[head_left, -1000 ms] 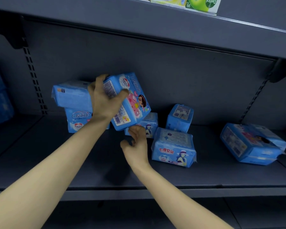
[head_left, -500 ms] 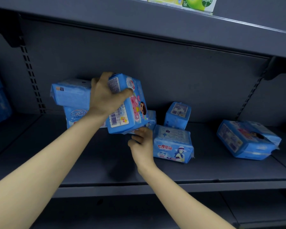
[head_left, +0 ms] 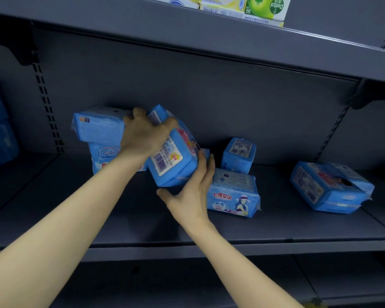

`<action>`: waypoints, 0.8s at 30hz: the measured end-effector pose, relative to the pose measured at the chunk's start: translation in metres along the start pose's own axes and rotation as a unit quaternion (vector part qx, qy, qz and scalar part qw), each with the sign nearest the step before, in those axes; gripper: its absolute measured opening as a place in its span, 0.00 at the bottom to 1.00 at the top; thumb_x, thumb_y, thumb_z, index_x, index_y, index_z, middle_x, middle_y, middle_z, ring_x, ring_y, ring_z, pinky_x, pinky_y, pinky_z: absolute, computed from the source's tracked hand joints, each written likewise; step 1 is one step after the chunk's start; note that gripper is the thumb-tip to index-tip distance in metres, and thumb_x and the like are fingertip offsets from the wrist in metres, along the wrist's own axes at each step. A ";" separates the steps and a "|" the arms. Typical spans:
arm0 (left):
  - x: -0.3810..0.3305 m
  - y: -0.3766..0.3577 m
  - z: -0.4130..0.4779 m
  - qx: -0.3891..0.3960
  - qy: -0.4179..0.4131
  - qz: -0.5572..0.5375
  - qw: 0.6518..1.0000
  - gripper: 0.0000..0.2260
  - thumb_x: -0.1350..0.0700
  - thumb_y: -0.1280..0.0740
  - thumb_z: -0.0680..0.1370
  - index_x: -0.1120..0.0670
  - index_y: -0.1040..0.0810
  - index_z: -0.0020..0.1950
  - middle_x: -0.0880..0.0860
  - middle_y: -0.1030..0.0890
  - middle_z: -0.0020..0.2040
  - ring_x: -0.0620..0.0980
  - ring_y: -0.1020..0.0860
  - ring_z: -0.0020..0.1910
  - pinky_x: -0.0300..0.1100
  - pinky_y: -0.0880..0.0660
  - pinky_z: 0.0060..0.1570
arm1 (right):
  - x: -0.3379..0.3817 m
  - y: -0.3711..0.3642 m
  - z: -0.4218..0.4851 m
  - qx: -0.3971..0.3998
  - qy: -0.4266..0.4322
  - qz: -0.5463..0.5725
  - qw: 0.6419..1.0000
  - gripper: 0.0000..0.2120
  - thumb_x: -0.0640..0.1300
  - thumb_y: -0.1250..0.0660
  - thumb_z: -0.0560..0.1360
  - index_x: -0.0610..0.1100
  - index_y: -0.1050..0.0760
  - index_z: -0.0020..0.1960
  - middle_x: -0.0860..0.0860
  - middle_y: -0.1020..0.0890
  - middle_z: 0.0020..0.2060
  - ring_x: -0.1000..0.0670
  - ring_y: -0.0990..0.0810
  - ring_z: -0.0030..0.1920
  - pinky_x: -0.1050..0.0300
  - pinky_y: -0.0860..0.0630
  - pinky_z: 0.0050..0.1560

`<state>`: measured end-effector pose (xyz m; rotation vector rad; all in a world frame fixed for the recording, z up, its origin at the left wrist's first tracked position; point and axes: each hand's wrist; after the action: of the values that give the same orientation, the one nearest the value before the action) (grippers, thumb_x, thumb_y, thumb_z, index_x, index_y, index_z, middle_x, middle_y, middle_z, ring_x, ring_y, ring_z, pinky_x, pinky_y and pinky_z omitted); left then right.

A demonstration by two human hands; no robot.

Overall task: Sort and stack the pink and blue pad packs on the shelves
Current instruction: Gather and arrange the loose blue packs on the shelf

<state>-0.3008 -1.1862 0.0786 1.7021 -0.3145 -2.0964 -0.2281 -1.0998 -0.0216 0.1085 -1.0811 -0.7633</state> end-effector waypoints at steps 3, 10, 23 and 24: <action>0.001 0.002 -0.003 0.023 0.025 -0.013 0.999 0.30 0.38 0.38 0.73 0.56 0.35 0.66 0.54 0.30 0.61 0.53 0.28 0.55 0.45 0.32 0.51 | -0.001 0.001 0.012 -0.064 0.018 -0.017 0.998 0.52 0.45 0.21 0.61 0.50 0.55 0.71 0.41 0.46 0.72 0.39 0.46 0.72 0.39 0.44 0.70; 0.005 0.022 -0.008 0.095 -0.008 -0.036 0.995 0.19 0.35 0.48 0.77 0.47 0.28 0.48 0.50 0.25 0.53 0.53 0.25 0.54 0.52 0.25 0.55 | -0.007 0.024 0.033 -0.035 -0.019 0.110 0.993 0.40 0.41 0.20 0.57 0.53 0.39 0.62 0.52 0.31 0.59 0.53 0.29 0.60 0.52 0.28 0.61; 0.040 0.034 -0.007 0.186 -0.082 -0.182 0.962 0.39 0.61 0.28 0.71 0.48 0.46 0.75 0.46 0.26 0.59 0.38 0.25 0.52 0.40 0.25 0.53 | 0.002 0.070 0.057 0.164 -0.236 0.371 0.883 0.31 0.35 0.27 0.56 0.46 0.26 0.58 0.50 0.16 0.43 0.48 0.17 0.44 0.51 0.20 0.43; 0.043 0.036 -0.006 0.203 -0.079 -0.184 0.959 0.43 0.60 0.24 0.67 0.47 0.46 0.75 0.46 0.25 0.58 0.38 0.23 0.52 0.39 0.24 0.53 | 0.002 0.070 0.057 0.178 -0.251 0.371 0.876 0.32 0.36 0.27 0.56 0.46 0.26 0.59 0.49 0.16 0.44 0.47 0.17 0.44 0.50 0.20 0.44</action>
<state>-0.2960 -1.2376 0.0552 1.9422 -0.5445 -2.5891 -0.2393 -1.0334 0.0388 -0.2027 -1.6106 0.1306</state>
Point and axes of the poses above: each hand's wrist, its own z-axis towards the middle knuckle, its own y-axis out of the back of the hand, x = y × z
